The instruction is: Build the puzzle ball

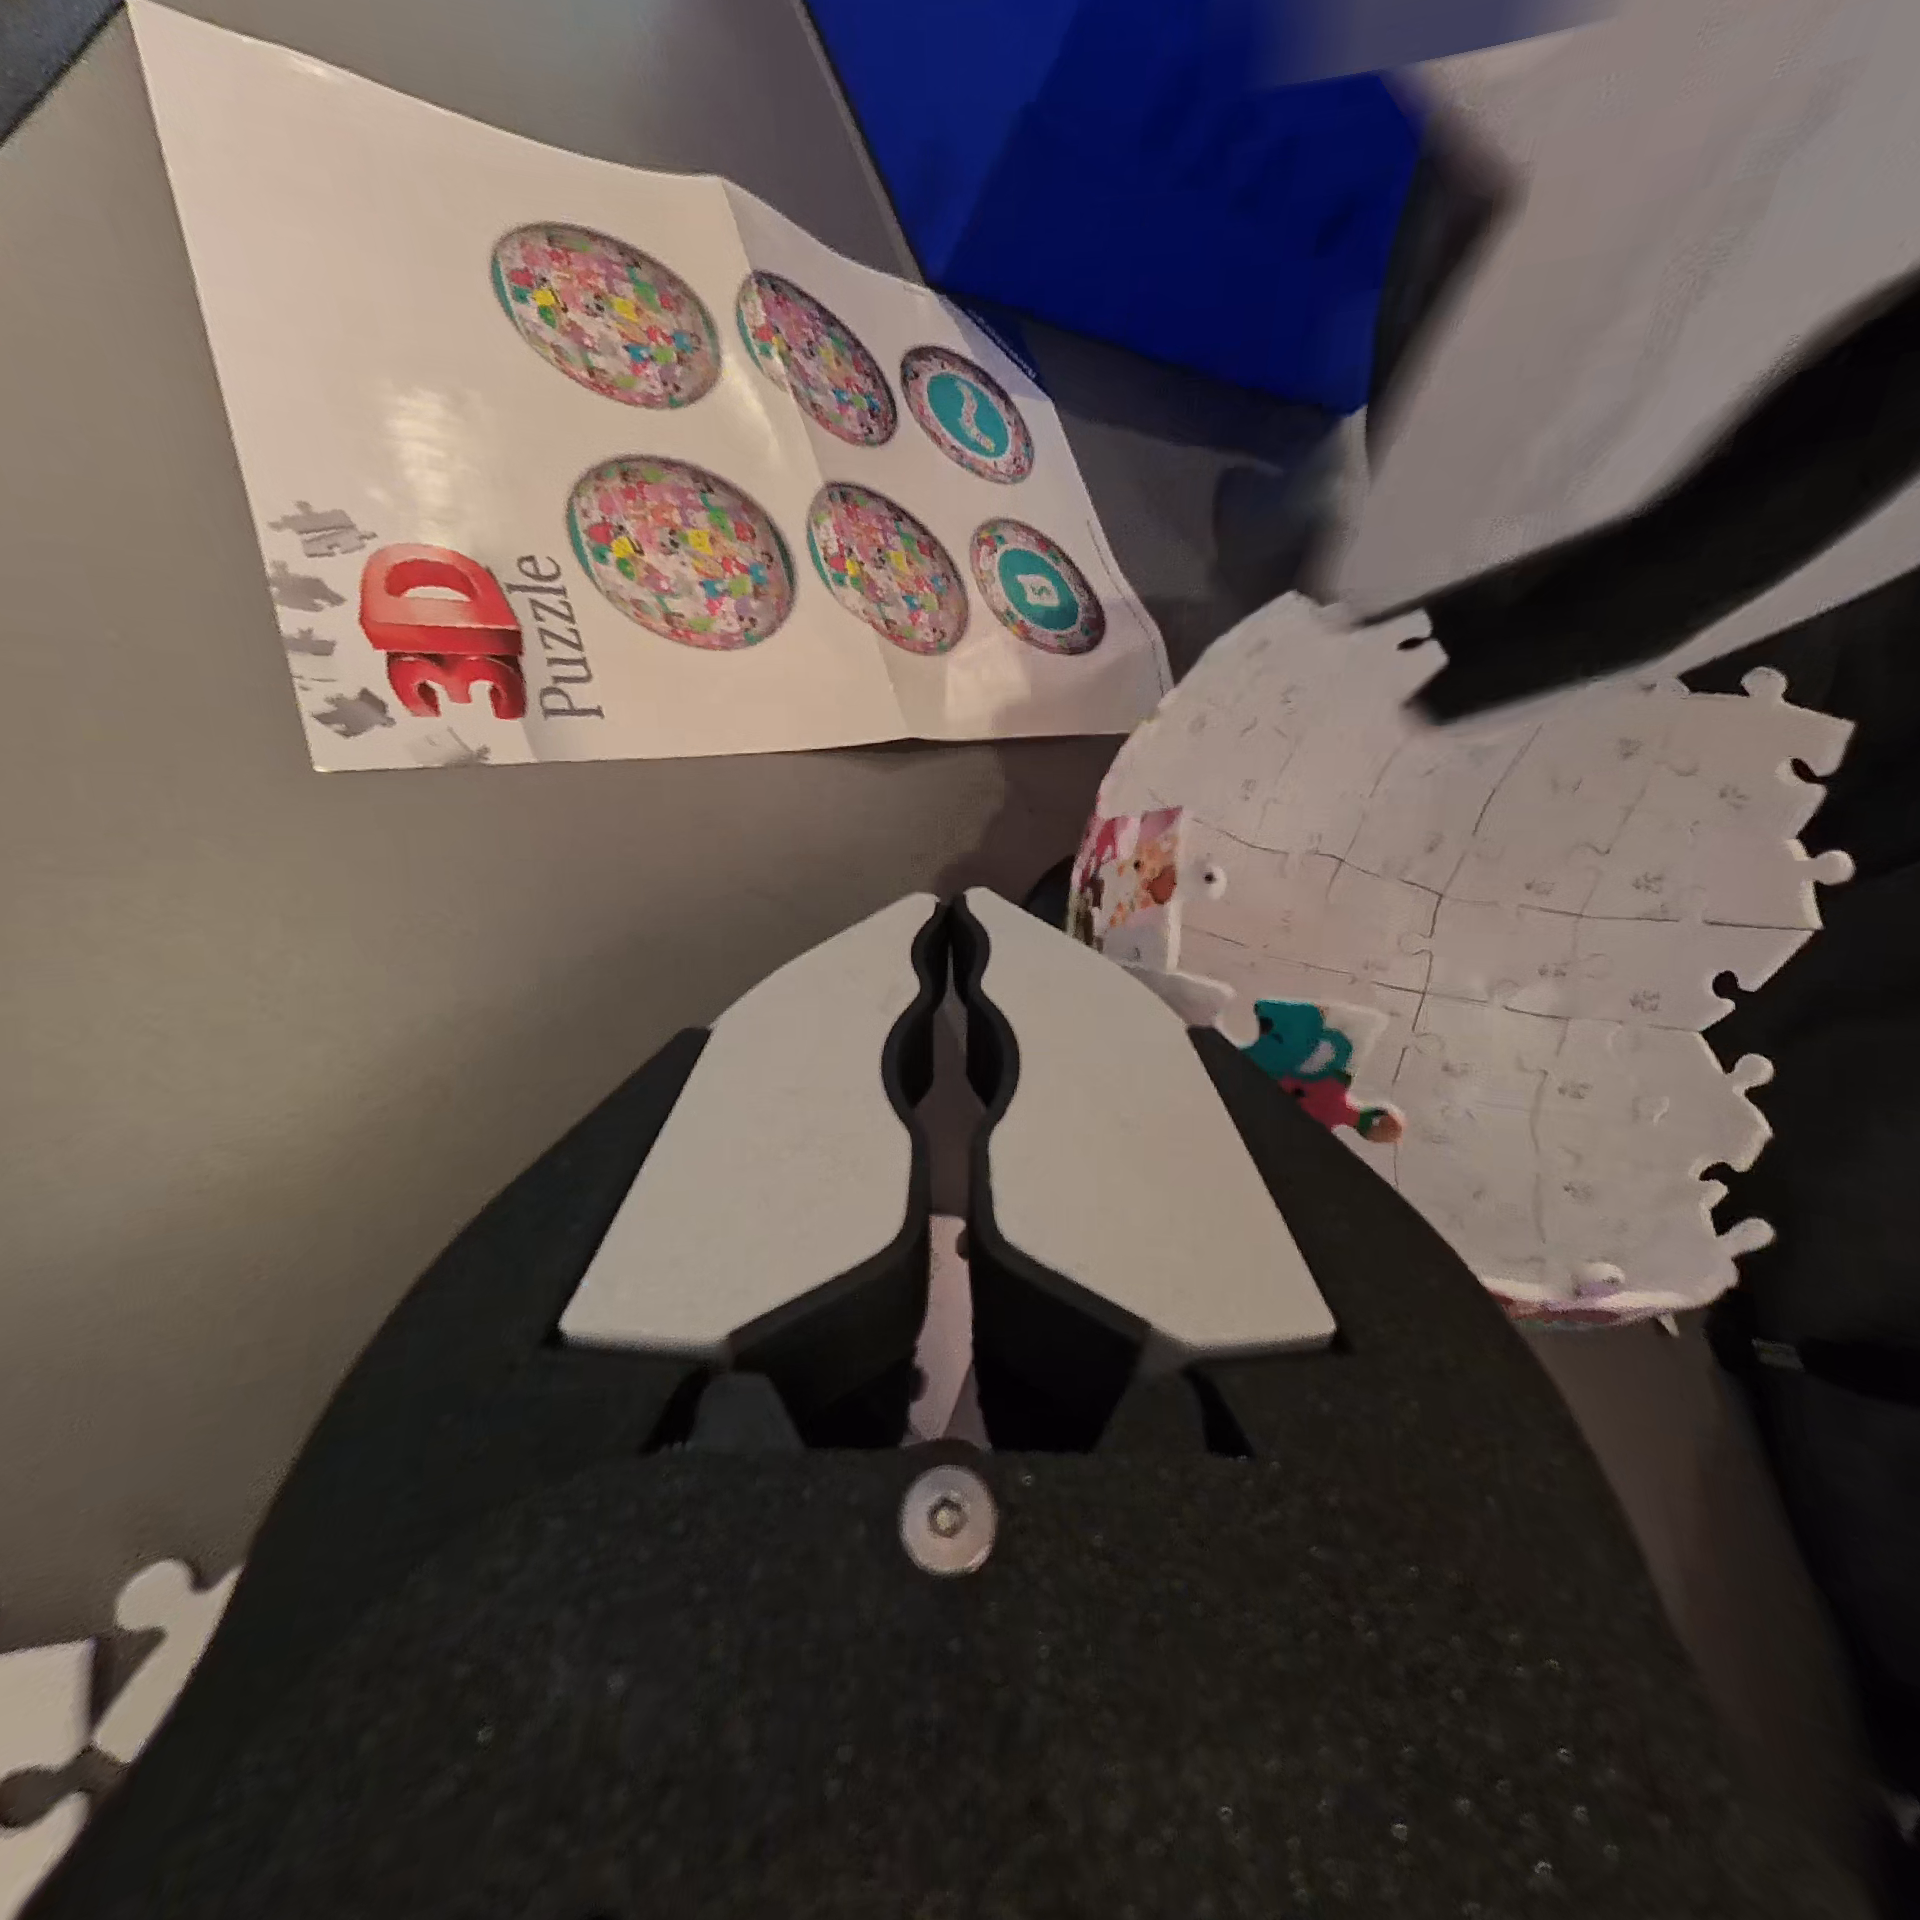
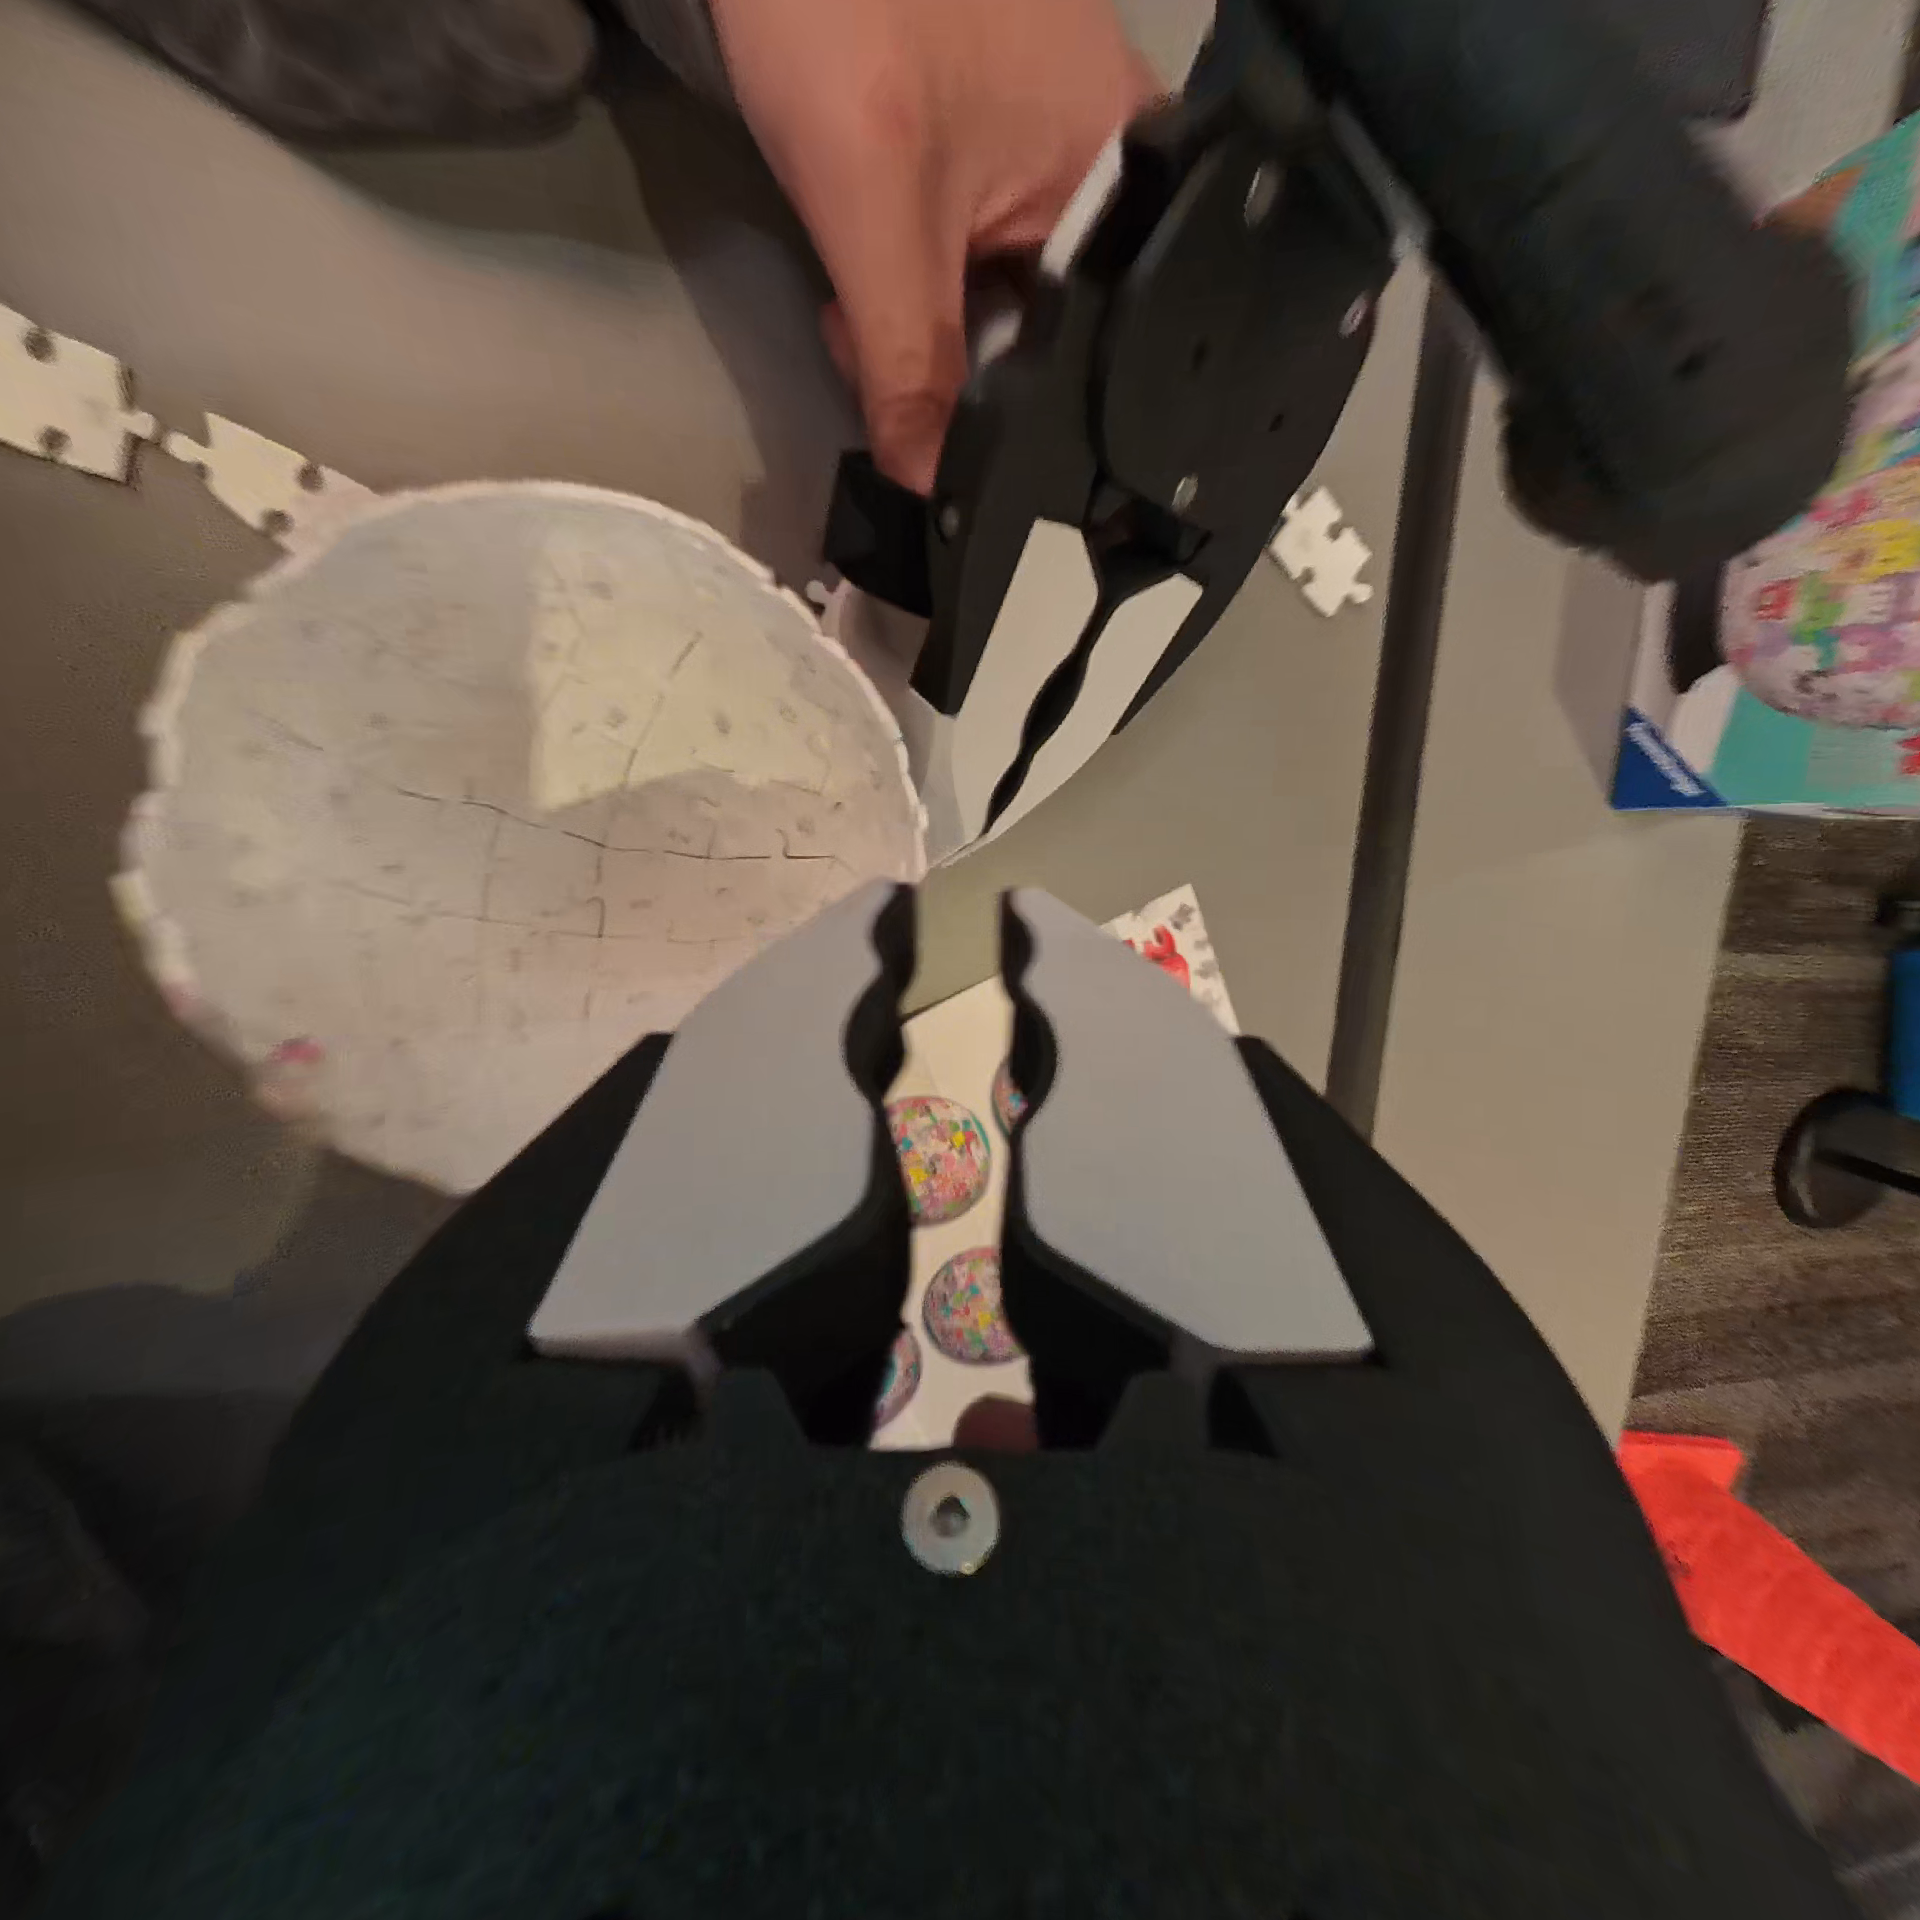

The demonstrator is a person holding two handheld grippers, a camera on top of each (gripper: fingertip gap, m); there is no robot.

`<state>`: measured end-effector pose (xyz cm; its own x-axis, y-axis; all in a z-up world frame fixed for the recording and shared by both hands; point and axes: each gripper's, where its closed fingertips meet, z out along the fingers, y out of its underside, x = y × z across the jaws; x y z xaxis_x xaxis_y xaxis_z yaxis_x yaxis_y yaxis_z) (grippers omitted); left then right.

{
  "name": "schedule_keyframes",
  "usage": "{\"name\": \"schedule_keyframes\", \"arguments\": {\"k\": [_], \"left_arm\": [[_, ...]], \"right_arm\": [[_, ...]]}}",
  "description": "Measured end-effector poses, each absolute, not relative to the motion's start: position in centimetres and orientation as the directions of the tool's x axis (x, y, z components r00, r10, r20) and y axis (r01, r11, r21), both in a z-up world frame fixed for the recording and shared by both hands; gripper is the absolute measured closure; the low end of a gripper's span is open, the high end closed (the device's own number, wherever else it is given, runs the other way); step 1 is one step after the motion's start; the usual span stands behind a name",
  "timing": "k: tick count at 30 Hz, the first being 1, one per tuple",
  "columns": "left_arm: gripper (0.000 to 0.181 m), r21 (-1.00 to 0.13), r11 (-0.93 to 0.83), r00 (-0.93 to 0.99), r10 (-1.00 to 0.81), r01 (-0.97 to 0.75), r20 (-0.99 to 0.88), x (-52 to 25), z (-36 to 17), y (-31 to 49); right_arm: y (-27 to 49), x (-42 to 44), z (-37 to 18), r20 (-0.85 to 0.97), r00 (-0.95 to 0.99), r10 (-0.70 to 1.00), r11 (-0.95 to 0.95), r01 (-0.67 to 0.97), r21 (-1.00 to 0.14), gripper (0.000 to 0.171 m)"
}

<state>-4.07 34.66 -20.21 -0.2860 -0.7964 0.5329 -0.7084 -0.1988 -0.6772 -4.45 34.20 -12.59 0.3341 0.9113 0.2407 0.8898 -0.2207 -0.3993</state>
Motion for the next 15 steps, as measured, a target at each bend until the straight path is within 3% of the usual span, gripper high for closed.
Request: {"name": "schedule_keyframes", "arguments": {"k": [1, 5, 9, 14, 15], "left_arm": [[0.181, -0.671, -0.193, -0.286, -0.795, -0.716, 0.534, -4.0, -20.3, 34.7], [0.181, -0.641, -0.138, -0.292, -0.805, -0.755, 0.517, -3.6, -21.2, 34.7], [0.181, -0.626, -0.094, -0.334, -0.779, -0.774, 0.531, -3.0, -21.4, 34.2], [0.181, -0.65, -0.087, -0.349, -0.785, -0.755, 0.512, -3.0, -21.3, 34.1], [0.181, -0.656, -0.081, -0.354, -0.789, -0.75, 0.502, -3.1, -21.2, 34.0]], "right_arm": [[33.6, -4.5, -11.3, 0.263, 0.322, 0.909, -0.194, 0.888, -0.417, 0.171], [32.4, -5.9, -9.5, 0.383, 0.249, 0.889, -0.073, 0.905, -0.419, 0.171], [33.4, -4.8, -11.5, 0.331, 0.302, 0.894, -0.215, 0.937, -0.276, 0.171], [34.5, -4.0, -11.0, 0.362, 0.43, 0.827, -0.345, 0.897, -0.277, 0.171], [34.8, -4.0, -9.9, 0.379, 0.483, 0.789, -0.369, 0.867, -0.336, 0.171]]}}
